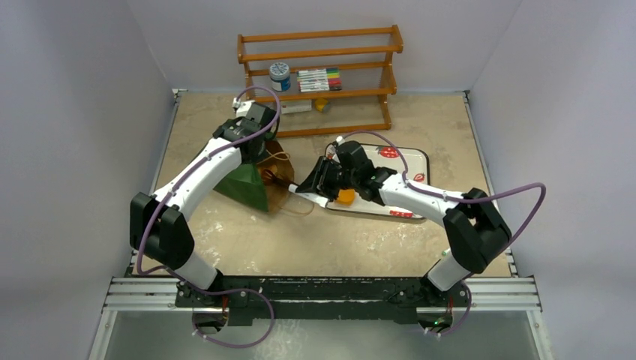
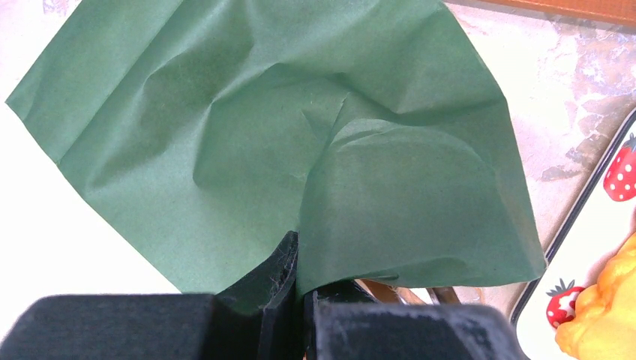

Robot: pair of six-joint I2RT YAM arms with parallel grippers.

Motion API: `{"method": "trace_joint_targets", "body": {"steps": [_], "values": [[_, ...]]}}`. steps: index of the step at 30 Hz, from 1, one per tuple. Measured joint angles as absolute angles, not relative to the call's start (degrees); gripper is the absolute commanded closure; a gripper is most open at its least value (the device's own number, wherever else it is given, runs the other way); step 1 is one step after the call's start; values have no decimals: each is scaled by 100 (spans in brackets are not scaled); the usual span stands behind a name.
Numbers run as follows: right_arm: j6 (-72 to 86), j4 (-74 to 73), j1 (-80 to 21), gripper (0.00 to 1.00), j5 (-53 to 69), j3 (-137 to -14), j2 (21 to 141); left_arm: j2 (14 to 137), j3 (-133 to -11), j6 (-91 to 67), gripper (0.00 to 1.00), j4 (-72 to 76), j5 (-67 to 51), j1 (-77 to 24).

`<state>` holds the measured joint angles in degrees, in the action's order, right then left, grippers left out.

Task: Take the fake bread out of the paper bag
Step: Take out the fake bread from the paper bag.

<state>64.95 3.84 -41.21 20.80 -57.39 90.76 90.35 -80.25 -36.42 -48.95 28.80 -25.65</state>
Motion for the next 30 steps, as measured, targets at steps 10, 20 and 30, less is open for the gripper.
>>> {"method": "trace_joint_targets", "body": {"steps": [10, 20, 30], "values": [[6788, 1059, -4075, 54, 2259, -5583, 9450, 9035, -8025, -3640, 100, -4899, 2880, -2606], [7124, 1898, -4075, 57, 2377, -5306, 9767, 9035, -8025, -3640, 100, -4906, 2891, -2641], [7247, 2477, -4042, 58, 2351, -5221, 9939, 9035, -8025, -3640, 100, -4915, 2921, -2672]]}}
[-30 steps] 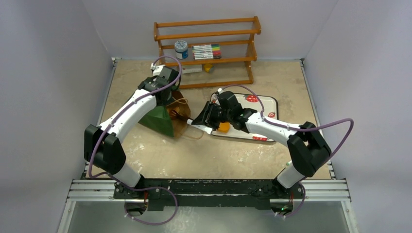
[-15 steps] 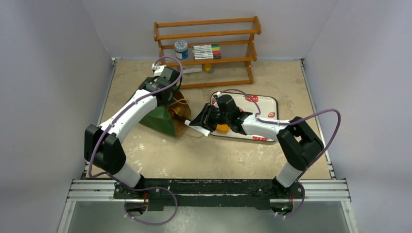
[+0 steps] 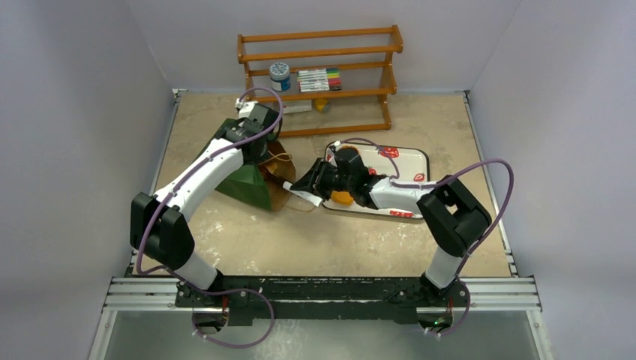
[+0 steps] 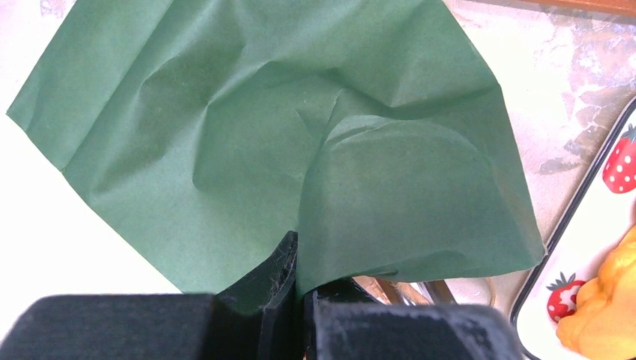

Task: Take the fake bread out of the paper bag
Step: Take out the fake bread from the paper bag.

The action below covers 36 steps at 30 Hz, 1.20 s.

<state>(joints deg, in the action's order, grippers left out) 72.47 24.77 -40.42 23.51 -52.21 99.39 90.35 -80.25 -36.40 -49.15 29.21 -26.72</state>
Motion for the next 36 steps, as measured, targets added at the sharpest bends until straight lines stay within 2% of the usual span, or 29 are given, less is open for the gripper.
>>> {"method": "trace_joint_targets", "body": {"steps": [3, 6, 8, 12, 20, 36], "values": [[7247, 2639, -4036, 65, 2351, -5221, 10040, 9035, -8025, -3640, 100, -4923, 2923, -2683], [7223, 2718, -4036, 84, 2349, -5221, 10132, 9035, -8025, -3640, 100, -4925, 2936, -2689], [7196, 2729, -4036, 91, 2344, -5221, 10141, 9035, -8025, -3640, 100, -4928, 2956, -2703], [7122, 2714, -4038, 100, 2338, -5221, 10141, 9035, -8025, -3640, 100, -4928, 3002, -2714], [6893, 2311, -4038, 100, 2231, -5190, 9756, 9035, -8025, -3642, 100, -4919, 3098, -2720], [6740, 1203, -4005, 100, 1800, -4528, 7813, 9212, -8025, -3697, 100, -4803, 3435, -2711]]}}
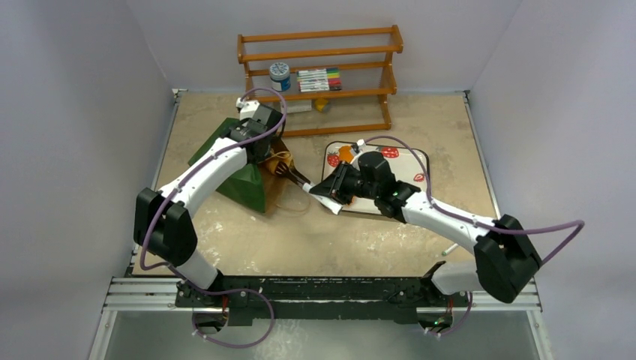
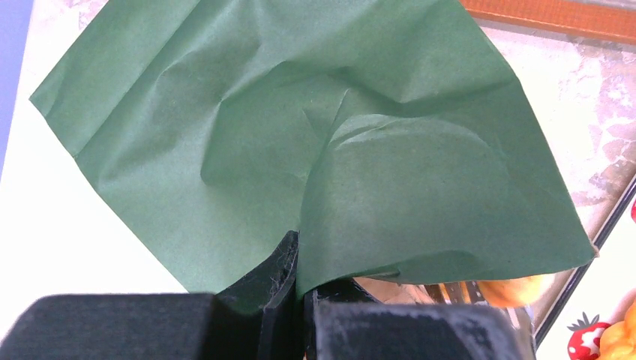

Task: Take the fake bread out of the paper bag
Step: Take out the fake bread from the paper bag.

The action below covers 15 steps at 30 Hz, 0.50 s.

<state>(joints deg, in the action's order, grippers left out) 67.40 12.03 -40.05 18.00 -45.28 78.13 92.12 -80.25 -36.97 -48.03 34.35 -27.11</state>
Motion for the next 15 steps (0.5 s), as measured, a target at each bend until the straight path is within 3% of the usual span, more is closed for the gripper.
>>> {"method": "trace_joint_targets", "body": {"steps": [15], "values": [[6475, -165, -4005, 100, 1695, -4206, 6106, 9494, -8187, -3765, 100, -4762, 3542, -2641]]}}
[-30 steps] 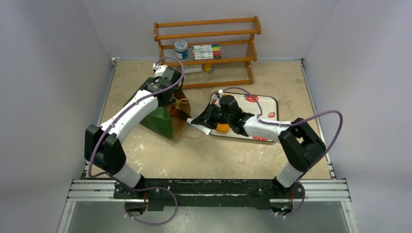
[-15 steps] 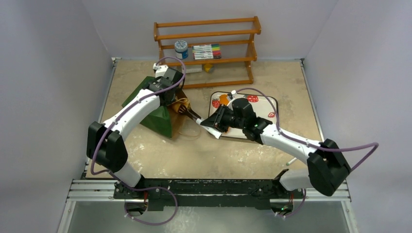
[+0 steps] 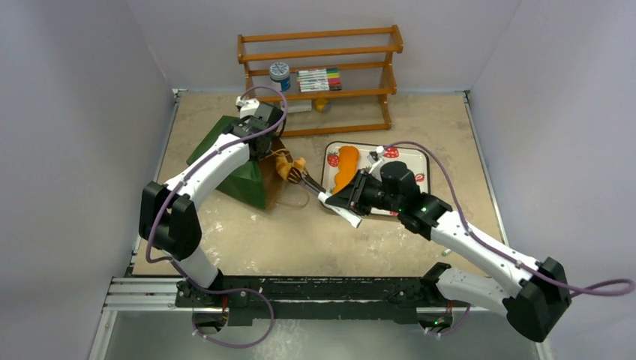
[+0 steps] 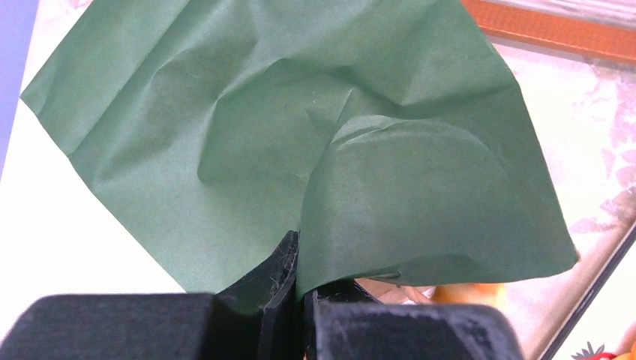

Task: Take the fake bread out of the paper bag
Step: Take out the fake bread from the paper bag, then place the fake bread in the container.

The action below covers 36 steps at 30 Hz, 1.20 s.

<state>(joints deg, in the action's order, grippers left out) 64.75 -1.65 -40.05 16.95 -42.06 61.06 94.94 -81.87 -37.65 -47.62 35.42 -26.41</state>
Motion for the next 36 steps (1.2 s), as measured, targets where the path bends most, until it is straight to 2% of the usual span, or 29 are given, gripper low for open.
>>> {"method": "trace_joint_targets", "body": {"steps": [8, 16, 26, 36], "values": [[6298, -1238, -4005, 100, 1166, -4206, 4963, 9592, -8189, -3793, 100, -4718, 3542, -2449], [6392, -2075, -4005, 100, 38, -4206, 3977, 9594, -8189, -3791, 100, -4718, 3524, -2445], [6766, -2735, -4005, 100, -1118, -3990, 3662, 9585, -8187, -3778, 100, -4722, 3489, -2443], [7658, -2969, -4005, 100, -1424, -3260, 3267, 9432, -8141, -3677, 100, -4744, 3417, -2438]]}}
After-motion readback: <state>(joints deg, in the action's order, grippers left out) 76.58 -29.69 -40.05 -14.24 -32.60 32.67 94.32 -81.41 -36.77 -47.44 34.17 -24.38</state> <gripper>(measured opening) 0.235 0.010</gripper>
